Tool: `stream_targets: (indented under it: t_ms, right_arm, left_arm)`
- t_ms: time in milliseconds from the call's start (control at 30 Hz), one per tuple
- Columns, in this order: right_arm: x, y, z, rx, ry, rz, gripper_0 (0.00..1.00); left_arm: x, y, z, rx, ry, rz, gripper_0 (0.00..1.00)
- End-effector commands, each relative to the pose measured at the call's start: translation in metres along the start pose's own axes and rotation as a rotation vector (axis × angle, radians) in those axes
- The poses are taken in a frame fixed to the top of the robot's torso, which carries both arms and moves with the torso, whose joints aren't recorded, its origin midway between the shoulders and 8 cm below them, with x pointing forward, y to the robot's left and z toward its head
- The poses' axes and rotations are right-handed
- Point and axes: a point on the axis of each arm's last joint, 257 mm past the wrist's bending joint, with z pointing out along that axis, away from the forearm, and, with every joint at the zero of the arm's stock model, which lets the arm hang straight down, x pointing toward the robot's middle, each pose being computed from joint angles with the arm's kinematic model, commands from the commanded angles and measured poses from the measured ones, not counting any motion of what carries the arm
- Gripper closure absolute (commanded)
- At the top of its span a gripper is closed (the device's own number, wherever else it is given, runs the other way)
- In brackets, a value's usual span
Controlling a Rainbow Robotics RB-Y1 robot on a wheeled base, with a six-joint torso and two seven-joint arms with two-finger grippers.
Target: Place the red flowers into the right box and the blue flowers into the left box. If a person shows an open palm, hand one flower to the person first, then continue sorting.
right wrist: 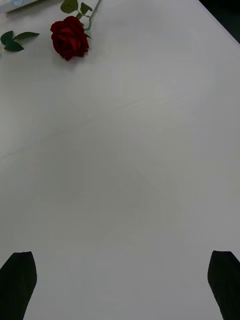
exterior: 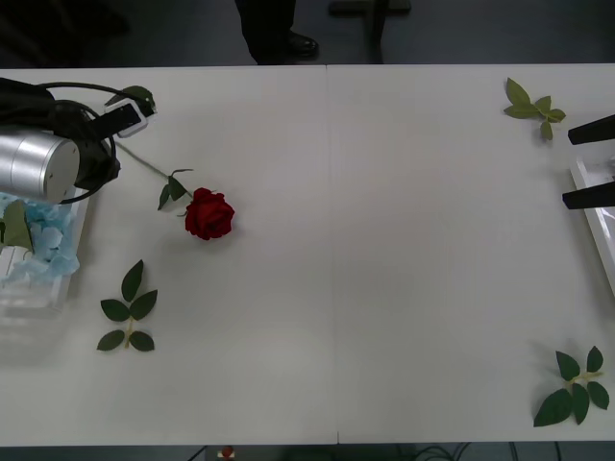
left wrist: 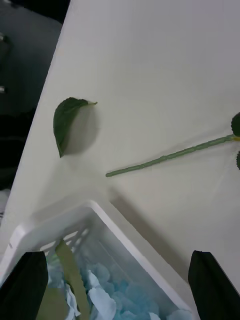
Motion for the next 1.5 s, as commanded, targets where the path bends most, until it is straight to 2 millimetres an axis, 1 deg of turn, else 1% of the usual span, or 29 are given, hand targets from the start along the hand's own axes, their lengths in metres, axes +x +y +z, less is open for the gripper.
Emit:
stream_targets:
  t_ms: [33, 167, 367, 433, 633, 733, 833, 967, 1100, 1267, 1300, 1367, 1433, 1500]
  right_arm:
    - [-0.003, -0.002, -0.009, 0.010, 0.019, -0.048, 0.00]
    - [-0.003, -0.002, -0.009, 0.010, 0.019, -0.048, 0.00]
    - [-0.003, -0.002, -0.009, 0.010, 0.019, -0.048, 0.00]
    - [-0.003, -0.002, -0.009, 0.010, 0.019, -0.048, 0.00]
    - [-0.003, -0.002, -0.009, 0.010, 0.019, -0.048, 0.00]
    - [-0.003, -0.002, -0.009, 0.010, 0.019, -0.048, 0.00]
    - [-0.003, -0.002, -0.009, 0.010, 0.019, -0.048, 0.00]
    - [-0.003, -0.002, -0.009, 0.010, 0.019, -0.048, 0.00]
    - [-0.003, -0.002, -0.009, 0.010, 0.019, -0.048, 0.00]
    - [-0.003, -0.002, -0.009, 0.010, 0.019, -0.048, 0.00]
    - [-0.003, -0.002, -0.009, 0.010, 0.019, -0.048, 0.00]
    - [-0.003, -0.002, -0.009, 0.010, 0.019, -0.048, 0.00]
    - [-0.003, -0.002, -0.009, 0.010, 0.019, -0.048, 0.00]
    - [-0.003, -0.002, -0.009, 0.010, 0.019, -0.048, 0.00]
  left_arm:
    - [-0.017, 0.030, -0.010, -0.065, -0.028, 0.100, 0.19]
    - [-0.024, 0.034, -0.011, -0.092, -0.014, 0.182, 0.19]
    - [-0.034, 0.025, -0.008, -0.098, -0.003, 0.288, 0.19]
    - [-0.037, 0.021, -0.007, -0.089, -0.010, 0.281, 0.19]
    - [-0.064, -0.011, -0.001, -0.017, -0.090, 0.239, 0.19]
    - [-0.073, -0.021, -0.001, 0.001, -0.108, 0.250, 0.19]
    - [-0.077, -0.034, 0.001, 0.025, -0.118, 0.261, 0.19]
    - [-0.076, -0.048, 0.004, 0.055, -0.128, 0.256, 0.19]
    - [-0.069, -0.063, 0.007, 0.074, -0.138, 0.244, 0.19]
    - [-0.065, -0.071, 0.011, 0.063, -0.147, 0.244, 0.19]
    - [-0.060, -0.075, 0.013, 0.066, -0.142, 0.241, 0.13]
    - [-0.052, -0.075, 0.014, 0.066, -0.130, 0.233, 0.00]
    - [-0.044, -0.072, 0.015, 0.062, -0.120, 0.224, 0.00]
    - [-0.041, -0.071, 0.015, 0.060, -0.117, 0.224, 0.00]
